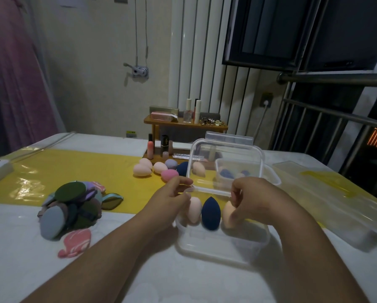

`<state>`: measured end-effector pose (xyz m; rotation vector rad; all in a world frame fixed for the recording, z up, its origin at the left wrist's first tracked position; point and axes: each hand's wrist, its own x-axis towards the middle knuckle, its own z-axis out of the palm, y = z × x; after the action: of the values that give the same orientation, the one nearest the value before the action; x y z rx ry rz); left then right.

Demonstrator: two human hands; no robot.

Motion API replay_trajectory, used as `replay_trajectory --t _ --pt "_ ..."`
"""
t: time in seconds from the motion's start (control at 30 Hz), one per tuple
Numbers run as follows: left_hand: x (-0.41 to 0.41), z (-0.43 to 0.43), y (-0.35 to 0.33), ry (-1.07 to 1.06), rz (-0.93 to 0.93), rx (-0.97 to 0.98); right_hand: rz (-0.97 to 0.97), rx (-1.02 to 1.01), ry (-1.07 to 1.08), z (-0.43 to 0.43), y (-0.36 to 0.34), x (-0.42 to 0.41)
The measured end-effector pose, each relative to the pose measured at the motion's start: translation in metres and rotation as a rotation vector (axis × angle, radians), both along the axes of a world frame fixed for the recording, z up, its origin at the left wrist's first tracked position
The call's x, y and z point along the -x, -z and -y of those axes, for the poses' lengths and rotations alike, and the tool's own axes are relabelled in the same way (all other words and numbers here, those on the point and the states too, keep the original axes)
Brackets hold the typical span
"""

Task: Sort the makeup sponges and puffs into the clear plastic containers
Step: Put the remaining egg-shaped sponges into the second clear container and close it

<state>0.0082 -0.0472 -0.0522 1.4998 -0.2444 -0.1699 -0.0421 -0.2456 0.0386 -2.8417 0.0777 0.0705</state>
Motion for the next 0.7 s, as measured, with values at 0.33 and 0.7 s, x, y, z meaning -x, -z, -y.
replay_trajectory --t 0.33,0.7 --pt "-0.0054 -0.0046 -0.0031 0.003 0.105 -0.167 -0.009 0.068 0.023 -0.0056 -0.0071 -0.0002" --pt "-0.0052 -0.0029 -0.0008 0.011 0.062 -0.107 0.012 -0.01 0.021 -0.0028 -0.0049 0.0016"
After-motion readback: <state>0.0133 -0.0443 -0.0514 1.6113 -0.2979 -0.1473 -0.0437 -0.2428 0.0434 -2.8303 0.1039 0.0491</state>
